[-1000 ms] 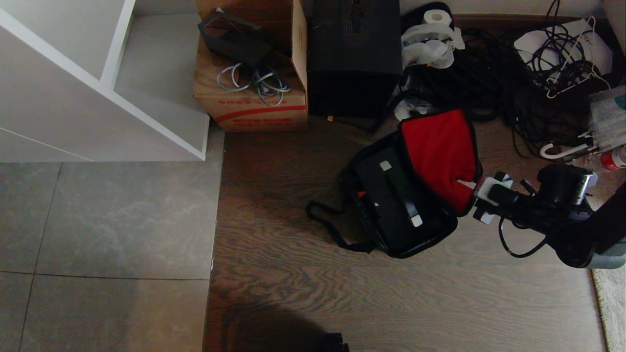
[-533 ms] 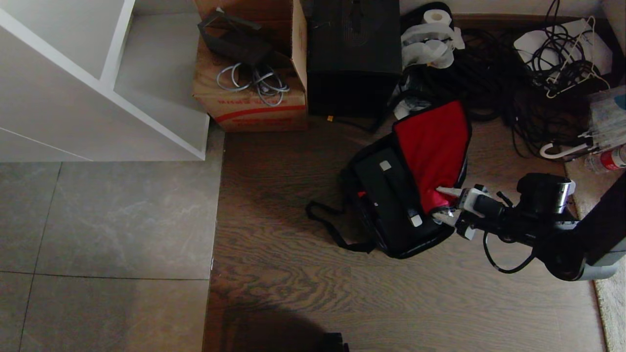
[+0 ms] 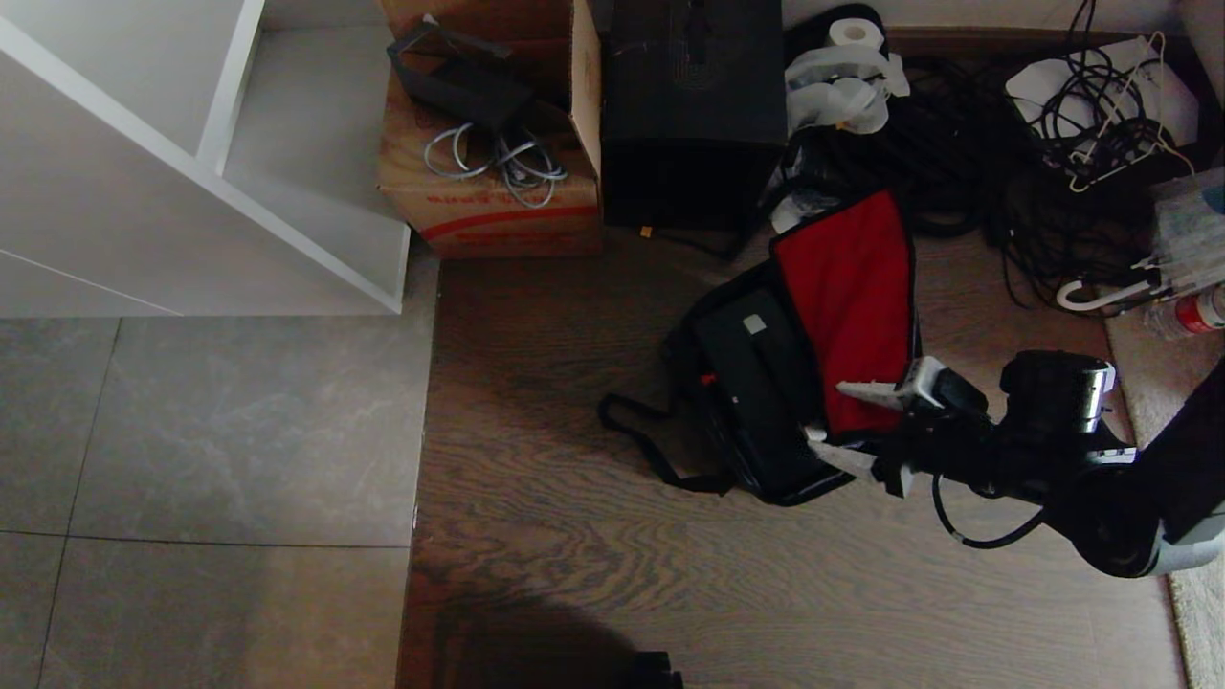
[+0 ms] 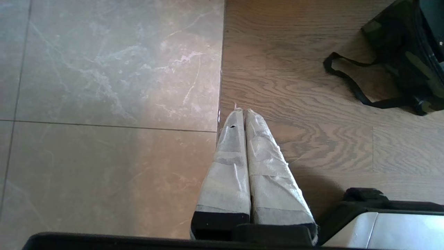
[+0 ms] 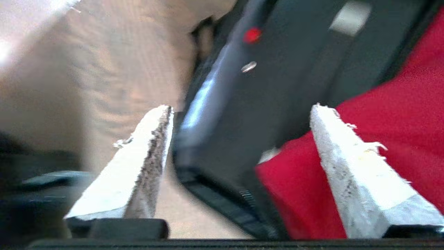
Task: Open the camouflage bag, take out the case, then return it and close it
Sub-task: Close the top of the storage box
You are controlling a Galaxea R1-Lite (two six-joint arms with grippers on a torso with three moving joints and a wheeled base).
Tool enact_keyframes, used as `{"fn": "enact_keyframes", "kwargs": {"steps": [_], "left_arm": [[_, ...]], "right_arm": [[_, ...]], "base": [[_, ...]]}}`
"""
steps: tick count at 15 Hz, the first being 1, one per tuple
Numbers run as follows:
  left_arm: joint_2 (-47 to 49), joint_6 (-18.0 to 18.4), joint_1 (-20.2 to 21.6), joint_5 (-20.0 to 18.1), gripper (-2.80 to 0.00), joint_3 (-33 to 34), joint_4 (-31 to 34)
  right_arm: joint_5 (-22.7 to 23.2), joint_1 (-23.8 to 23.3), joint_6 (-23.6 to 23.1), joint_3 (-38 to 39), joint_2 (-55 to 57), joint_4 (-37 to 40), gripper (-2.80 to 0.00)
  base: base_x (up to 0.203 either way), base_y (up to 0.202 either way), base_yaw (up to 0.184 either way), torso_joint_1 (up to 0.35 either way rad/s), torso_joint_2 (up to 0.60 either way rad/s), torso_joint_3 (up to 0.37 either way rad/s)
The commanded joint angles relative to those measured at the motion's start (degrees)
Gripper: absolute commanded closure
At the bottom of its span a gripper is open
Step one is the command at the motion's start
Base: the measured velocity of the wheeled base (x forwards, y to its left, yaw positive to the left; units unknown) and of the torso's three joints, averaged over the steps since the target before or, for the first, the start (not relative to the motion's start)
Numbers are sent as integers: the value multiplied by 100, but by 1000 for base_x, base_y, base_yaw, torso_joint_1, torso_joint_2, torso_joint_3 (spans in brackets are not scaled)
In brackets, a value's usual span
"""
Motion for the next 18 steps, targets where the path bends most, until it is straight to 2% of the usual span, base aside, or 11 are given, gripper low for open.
{"fn": "enact_keyframes", "kwargs": {"steps": [1,5,11,12,15,18], "left_arm": [[0,2,0,2,0,0,-3],[0,2,0,2,0,0,2],[0,2,0,2,0,0,4],[0,2,0,2,0,0,4],[0,2,0,2,0,0,4],[0,2,0,2,0,0,4]], "right_arm": [[8,27,582,133,-37,117,-280],[-2,89,1476,174,-59,668,-280],[-11,733,3702,203,-678,1395,-280],[-11,812,3929,204,-833,1558,-280],[-16,765,4120,67,-1199,2130,-280],[-29,-233,4057,-367,-1131,2530,-280]], "base": [[0,0,0,0,0,0],[0,0,0,0,0,0],[0,0,0,0,0,0],[0,0,0,0,0,0],[0,0,0,0,0,0],[0,0,0,0,0,0]]}}
